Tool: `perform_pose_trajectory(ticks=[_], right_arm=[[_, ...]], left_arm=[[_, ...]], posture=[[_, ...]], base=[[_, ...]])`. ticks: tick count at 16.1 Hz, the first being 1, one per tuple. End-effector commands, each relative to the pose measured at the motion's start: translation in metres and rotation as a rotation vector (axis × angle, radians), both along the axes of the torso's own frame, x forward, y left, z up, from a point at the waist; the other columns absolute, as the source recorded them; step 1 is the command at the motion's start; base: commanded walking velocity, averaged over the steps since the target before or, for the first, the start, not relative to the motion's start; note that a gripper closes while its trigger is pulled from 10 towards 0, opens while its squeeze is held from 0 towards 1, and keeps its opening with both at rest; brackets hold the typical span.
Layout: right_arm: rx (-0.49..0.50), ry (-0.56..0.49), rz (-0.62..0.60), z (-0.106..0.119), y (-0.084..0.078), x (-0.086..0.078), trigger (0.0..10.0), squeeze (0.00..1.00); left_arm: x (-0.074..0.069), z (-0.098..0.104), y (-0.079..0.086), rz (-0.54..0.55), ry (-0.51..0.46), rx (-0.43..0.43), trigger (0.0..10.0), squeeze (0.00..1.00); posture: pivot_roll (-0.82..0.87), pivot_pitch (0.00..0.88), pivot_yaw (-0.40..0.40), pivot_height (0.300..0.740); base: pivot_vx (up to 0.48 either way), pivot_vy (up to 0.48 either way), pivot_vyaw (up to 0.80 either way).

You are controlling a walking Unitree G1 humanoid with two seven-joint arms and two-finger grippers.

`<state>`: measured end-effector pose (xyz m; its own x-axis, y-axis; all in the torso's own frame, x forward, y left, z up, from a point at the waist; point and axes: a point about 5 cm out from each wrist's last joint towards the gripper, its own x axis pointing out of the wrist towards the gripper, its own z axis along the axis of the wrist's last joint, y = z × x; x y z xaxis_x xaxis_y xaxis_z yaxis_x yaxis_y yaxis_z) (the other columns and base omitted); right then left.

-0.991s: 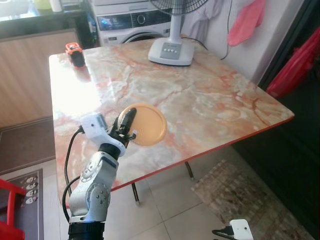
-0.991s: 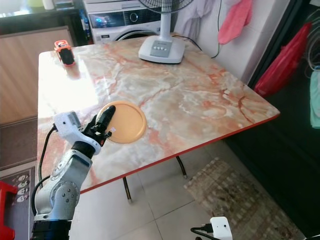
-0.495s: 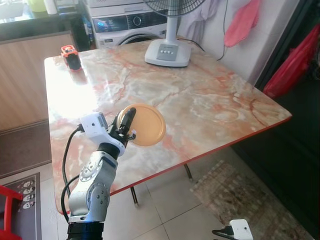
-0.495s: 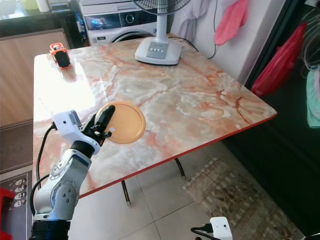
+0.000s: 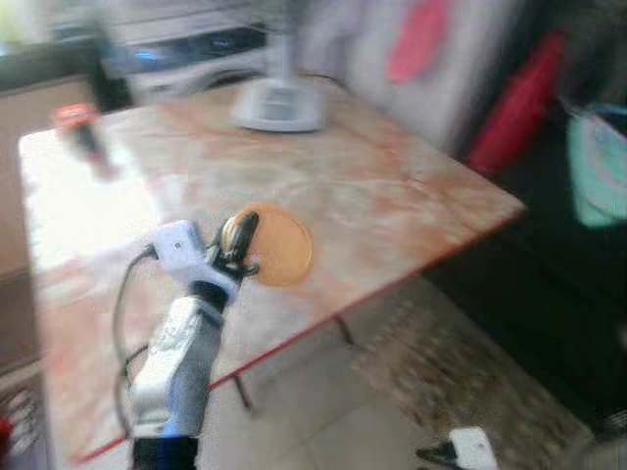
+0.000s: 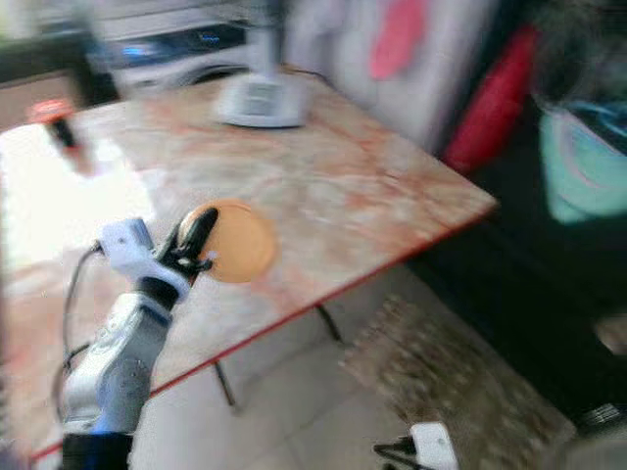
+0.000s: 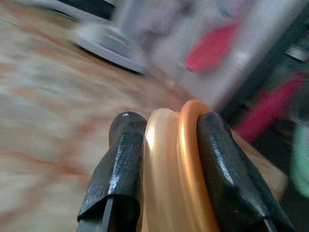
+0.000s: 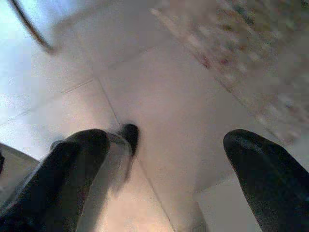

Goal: Restocking fridge

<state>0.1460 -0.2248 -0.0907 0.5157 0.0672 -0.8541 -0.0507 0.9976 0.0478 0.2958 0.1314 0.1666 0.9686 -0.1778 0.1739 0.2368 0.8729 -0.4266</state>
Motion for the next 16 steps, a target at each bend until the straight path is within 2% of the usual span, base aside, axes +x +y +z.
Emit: perform_pose_trajectory(ticks=[1,3,10,16], right_arm=[[0.003,0.009,0.005,-0.0012,0.0022,-0.0016,10.0,0.00],[0.004,0.010,0.006,-0.0012,0.0024,-0.0015,10.0,0.00],[0.008,0.009,0.009,-0.0013,0.0032,-0.0015,10.0,0.00],[0.018,0.005,0.006,-0.0014,0.0038,-0.0020,10.0,0.00]], left_arm=[[0.0001,0.0043,0.0020,0.013,-0.030,0.024,10.0,0.00],[0.0007,0.0036,0.0038,0.026,-0.024,-0.004,10.0,0.00],[0.0015,0.0030,0.0041,0.029,-0.023,0.008,10.0,0.00],[0.0015,0.0005,0.0028,0.026,-0.005,-0.009,10.0,0.00]], posture=[[-0.04,0.004,-0.007,0.740],[-0.04,0.004,-0.007,0.740],[-0.04,0.001,-0.003,0.740],[-0.04,0.000,-0.003,0.740]], base=[[0.000,-0.480,-0.80],[0.000,-0.240,-0.80],[0.000,0.000,-0.80],[0.000,0.000,0.00]])
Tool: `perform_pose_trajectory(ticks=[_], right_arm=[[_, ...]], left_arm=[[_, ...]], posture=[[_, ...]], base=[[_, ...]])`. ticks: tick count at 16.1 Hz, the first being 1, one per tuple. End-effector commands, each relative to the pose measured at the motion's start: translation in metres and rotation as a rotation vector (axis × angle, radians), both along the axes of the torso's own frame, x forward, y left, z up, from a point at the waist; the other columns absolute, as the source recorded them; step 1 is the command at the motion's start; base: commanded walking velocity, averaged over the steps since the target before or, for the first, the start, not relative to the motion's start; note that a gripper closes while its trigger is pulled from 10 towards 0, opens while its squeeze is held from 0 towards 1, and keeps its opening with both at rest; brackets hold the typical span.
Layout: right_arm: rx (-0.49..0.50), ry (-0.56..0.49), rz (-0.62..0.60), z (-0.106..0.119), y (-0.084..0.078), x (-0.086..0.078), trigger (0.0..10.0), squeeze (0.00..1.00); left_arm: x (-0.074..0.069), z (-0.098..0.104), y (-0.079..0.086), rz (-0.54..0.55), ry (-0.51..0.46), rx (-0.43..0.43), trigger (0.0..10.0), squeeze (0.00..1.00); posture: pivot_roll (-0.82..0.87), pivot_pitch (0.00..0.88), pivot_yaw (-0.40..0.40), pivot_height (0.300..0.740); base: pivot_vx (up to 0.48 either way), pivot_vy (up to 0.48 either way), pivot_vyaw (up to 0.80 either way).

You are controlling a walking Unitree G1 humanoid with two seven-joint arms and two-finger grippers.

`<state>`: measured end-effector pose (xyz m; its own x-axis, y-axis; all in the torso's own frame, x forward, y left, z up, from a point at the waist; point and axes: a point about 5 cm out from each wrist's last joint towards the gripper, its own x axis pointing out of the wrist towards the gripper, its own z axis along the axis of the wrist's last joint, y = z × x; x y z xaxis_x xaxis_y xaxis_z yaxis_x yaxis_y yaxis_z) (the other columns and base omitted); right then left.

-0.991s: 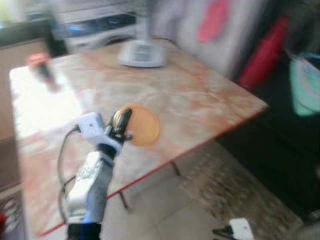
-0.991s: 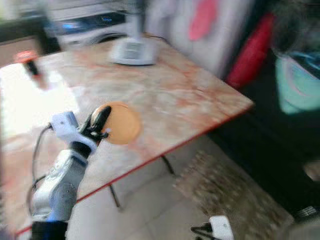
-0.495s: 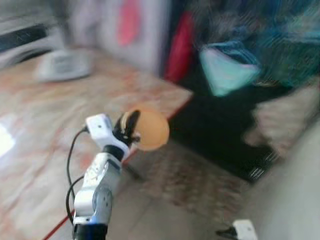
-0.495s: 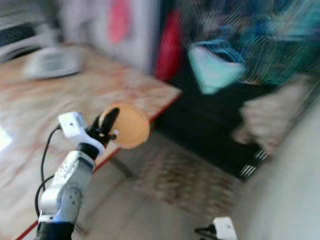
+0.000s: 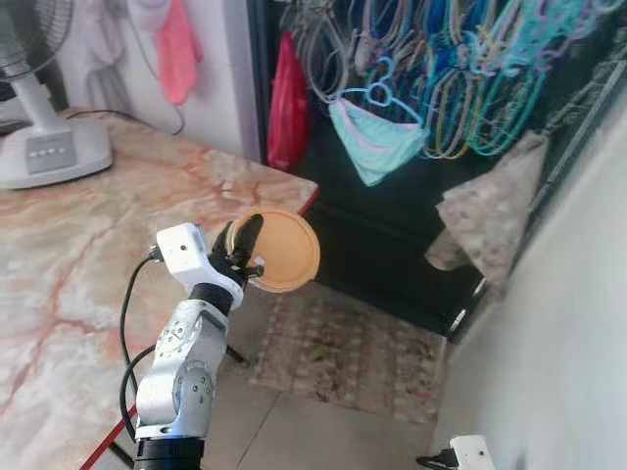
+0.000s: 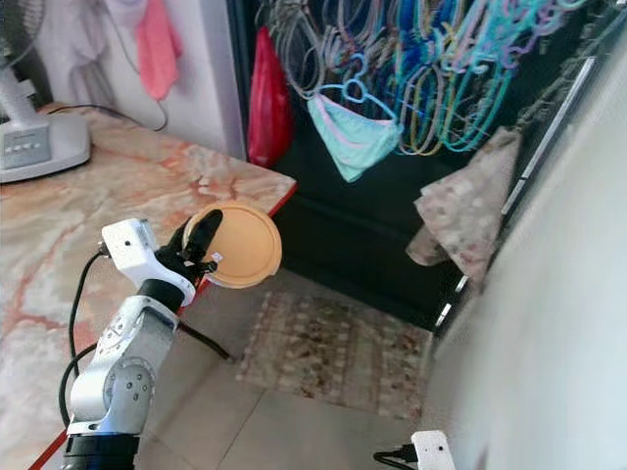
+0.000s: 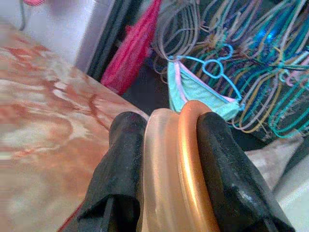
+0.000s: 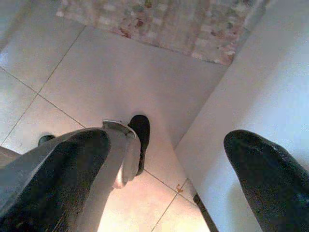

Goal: Restocking fridge

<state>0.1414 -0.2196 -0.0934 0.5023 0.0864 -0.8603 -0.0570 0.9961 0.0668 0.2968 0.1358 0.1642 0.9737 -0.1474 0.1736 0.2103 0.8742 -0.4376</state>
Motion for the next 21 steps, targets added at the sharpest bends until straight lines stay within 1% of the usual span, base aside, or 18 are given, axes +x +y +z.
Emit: perform_pose_trajectory(ticks=[1,9,14,20,21], right_arm=[[0.000,-0.009,-0.001,0.0014,-0.0014,0.0026,10.0,0.00],[0.004,-0.010,-0.006,0.0014,-0.0016,0.0025,10.0,0.00],[0.006,-0.011,-0.007,0.0015,-0.0015,0.0027,10.0,0.00],[0.014,-0.011,-0.008,0.0014,-0.0011,0.0024,10.0,0.00],[0.015,-0.011,-0.008,0.0014,-0.0011,0.0024,10.0,0.00]], left_arm=[[0.0004,0.0028,-0.0020,-0.004,-0.008,0.002,10.0,0.00],[-0.0001,0.0024,-0.0020,0.000,-0.003,-0.002,10.0,0.00],[-0.0001,0.0027,-0.0015,0.002,-0.003,-0.002,10.0,0.00],[-0.0003,0.0027,-0.0014,0.004,-0.003,-0.001,10.0,0.00],[-0.0003,0.0027,-0.0014,0.004,-0.002,-0.001,10.0,0.00]], posture=[[-0.04,0.000,-0.003,0.740],[-0.04,0.002,-0.004,0.740],[-0.04,0.004,-0.004,0.740],[-0.04,0.004,-0.004,0.740],[-0.04,0.004,-0.004,0.740]], base=[[0.000,0.000,0.00],[0.000,0.000,0.00],[-0.096,0.000,0.00],[-0.241,0.000,0.00],[0.000,0.000,0.00]])
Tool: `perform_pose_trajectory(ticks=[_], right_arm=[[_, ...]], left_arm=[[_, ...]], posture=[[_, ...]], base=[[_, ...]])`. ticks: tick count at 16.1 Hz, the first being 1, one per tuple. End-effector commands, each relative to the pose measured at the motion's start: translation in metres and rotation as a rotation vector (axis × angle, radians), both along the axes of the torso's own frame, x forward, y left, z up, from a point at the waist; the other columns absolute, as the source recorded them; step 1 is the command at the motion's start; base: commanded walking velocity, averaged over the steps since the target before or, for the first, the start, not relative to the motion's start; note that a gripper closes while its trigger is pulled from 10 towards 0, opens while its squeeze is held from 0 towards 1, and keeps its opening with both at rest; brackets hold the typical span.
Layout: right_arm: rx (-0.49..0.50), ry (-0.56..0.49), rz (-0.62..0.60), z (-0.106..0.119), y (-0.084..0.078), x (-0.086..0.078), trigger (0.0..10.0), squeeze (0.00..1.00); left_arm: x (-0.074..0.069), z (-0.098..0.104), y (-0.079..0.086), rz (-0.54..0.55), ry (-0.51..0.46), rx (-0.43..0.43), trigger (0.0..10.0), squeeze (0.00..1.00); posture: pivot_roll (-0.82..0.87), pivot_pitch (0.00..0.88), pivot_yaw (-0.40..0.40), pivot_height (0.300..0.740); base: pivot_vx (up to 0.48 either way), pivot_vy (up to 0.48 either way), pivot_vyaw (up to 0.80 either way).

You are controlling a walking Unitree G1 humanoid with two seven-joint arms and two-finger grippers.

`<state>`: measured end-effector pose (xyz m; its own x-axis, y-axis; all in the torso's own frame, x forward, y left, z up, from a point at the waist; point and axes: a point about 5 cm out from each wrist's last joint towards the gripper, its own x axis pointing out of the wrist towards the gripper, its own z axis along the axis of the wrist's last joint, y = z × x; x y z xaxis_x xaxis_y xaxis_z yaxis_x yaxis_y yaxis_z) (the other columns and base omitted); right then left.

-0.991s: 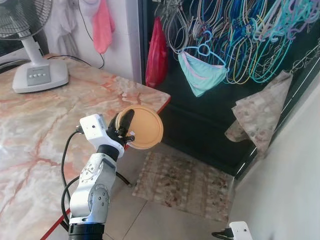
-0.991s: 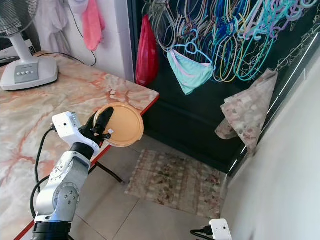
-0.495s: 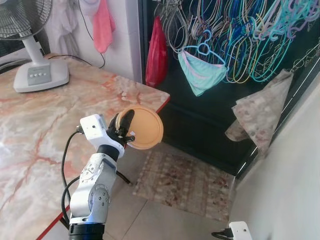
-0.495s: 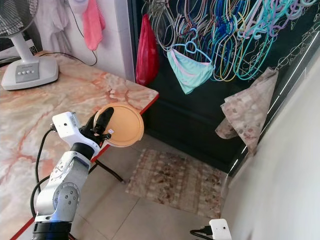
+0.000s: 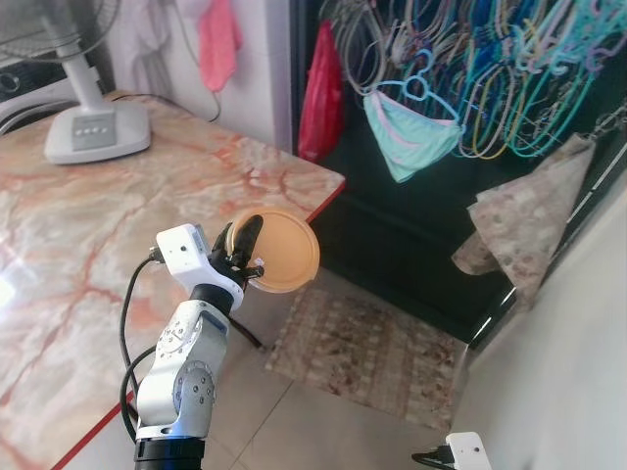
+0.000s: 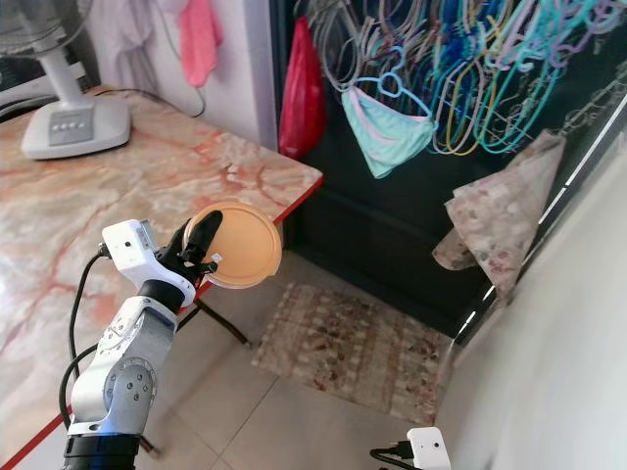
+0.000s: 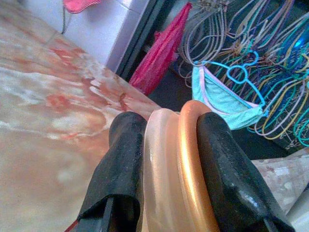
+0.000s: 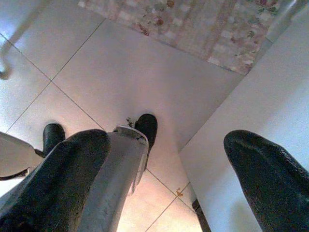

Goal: Restocking fridge

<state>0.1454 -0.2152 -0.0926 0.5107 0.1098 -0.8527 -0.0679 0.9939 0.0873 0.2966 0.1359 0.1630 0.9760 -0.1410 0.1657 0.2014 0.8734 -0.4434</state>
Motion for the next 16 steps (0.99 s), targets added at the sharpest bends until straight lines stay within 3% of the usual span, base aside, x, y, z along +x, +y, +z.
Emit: perform_pose_trajectory(ticks=[1,16], right_arm=[[-0.004,0.000,-0.016,0.0006,-0.0054,-0.0015,10.0,0.00],[0.018,0.001,-0.012,0.0006,-0.0042,-0.0018,10.0,0.00]], left_arm=[[0.0000,0.0039,-0.0016,-0.002,-0.011,0.003,10.0,0.00],[0.0000,0.0035,-0.0014,0.000,-0.010,0.000,10.0,0.00]], posture=[[-0.04,0.004,-0.005,0.740],[-0.04,0.002,-0.006,0.740]], base=[[-0.240,0.000,0.00],[-0.269,0.000,0.00]])
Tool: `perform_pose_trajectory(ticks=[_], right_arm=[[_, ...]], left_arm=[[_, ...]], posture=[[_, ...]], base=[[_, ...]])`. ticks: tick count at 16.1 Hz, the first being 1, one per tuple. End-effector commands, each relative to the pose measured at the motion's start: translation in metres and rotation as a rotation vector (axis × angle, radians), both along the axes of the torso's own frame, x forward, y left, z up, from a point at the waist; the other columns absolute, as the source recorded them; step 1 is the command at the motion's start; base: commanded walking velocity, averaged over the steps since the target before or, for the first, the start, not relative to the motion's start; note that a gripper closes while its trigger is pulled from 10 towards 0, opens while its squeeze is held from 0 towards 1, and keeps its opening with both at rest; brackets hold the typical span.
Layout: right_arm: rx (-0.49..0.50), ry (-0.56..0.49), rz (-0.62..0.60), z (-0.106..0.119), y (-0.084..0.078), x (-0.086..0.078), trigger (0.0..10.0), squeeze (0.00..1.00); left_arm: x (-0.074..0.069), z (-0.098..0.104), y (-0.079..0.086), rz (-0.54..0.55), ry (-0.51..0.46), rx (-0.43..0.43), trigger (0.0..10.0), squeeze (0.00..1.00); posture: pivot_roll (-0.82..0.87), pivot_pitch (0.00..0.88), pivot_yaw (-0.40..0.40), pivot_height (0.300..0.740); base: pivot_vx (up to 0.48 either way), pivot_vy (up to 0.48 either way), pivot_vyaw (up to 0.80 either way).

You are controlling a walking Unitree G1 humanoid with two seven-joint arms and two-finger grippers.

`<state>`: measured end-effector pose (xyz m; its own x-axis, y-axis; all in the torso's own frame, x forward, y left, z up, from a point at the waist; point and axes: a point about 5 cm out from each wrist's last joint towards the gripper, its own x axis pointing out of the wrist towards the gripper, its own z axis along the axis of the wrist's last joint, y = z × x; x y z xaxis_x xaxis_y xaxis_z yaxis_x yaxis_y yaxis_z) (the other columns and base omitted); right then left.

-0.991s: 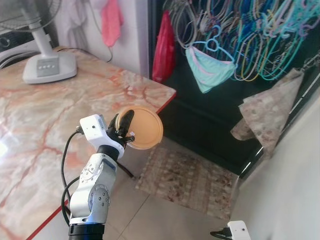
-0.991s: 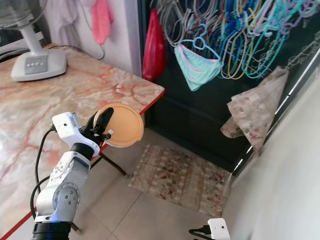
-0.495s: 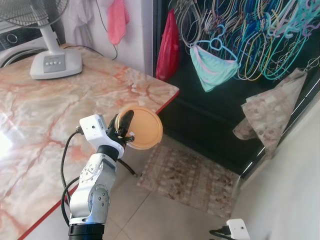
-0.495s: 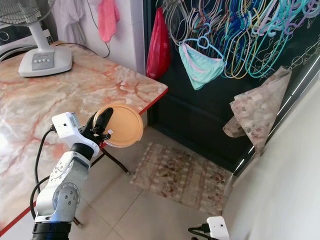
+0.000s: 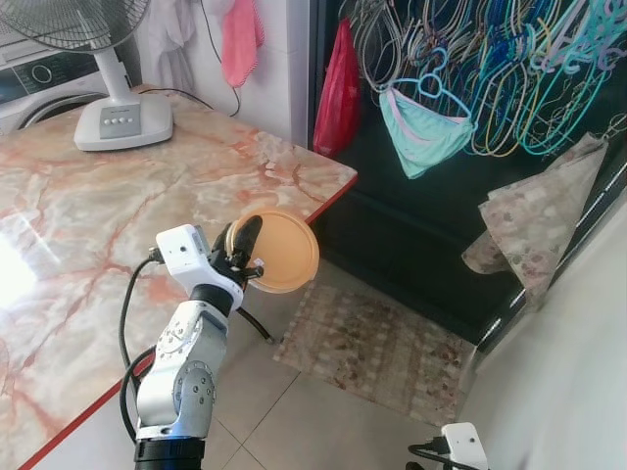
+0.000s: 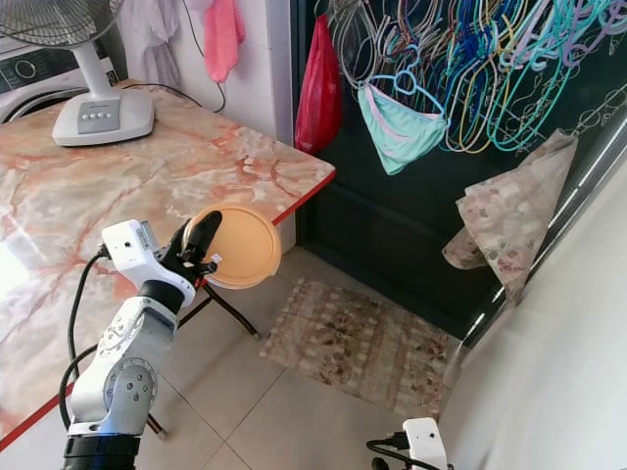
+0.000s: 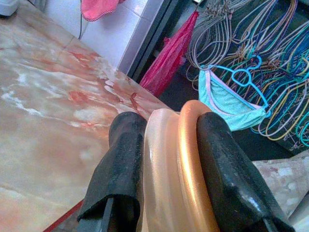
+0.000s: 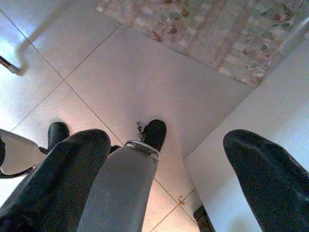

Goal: Restocking fridge

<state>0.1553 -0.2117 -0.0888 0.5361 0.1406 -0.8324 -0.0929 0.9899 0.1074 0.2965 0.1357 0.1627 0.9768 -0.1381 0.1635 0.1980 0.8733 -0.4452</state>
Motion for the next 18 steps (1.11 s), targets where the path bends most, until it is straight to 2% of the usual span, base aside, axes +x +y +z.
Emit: perform_pose_trajectory(ticks=[1,7,9,15,18], right_arm=[[-0.003,0.035,-0.033,-0.0032,-0.0077,-0.0117,10.0,0.00],[0.001,0.035,-0.029,-0.0032,-0.0078,-0.0119,10.0,0.00],[0.002,0.036,-0.028,-0.0032,-0.0079,-0.0120,10.0,0.00],[0.005,0.037,-0.028,-0.0033,-0.0075,-0.0121,10.0,0.00],[0.007,0.037,-0.029,-0.0033,-0.0073,-0.0122,10.0,0.00]], left_arm=[[0.0002,0.0039,-0.0014,-0.002,-0.012,0.001,10.0,0.00],[0.0003,0.0046,-0.0013,0.000,-0.015,0.001,10.0,0.00],[0.0007,0.0029,-0.0017,0.001,-0.006,0.036,10.0,0.00],[0.0007,0.0009,-0.0020,0.000,0.013,0.023,10.0,0.00],[0.0006,0.0010,-0.0018,0.003,0.013,0.023,10.0,0.00]], posture=[[-0.04,0.001,-0.006,0.740],[-0.04,0.000,-0.007,0.740],[-0.04,0.000,-0.008,0.740],[-0.04,0.002,-0.007,0.740],[-0.04,0.003,-0.007,0.740]], base=[[-0.281,0.000,0.00],[-0.287,0.000,0.00],[0.000,0.000,0.00],[0.000,0.000,0.00],[0.000,0.260,0.00]])
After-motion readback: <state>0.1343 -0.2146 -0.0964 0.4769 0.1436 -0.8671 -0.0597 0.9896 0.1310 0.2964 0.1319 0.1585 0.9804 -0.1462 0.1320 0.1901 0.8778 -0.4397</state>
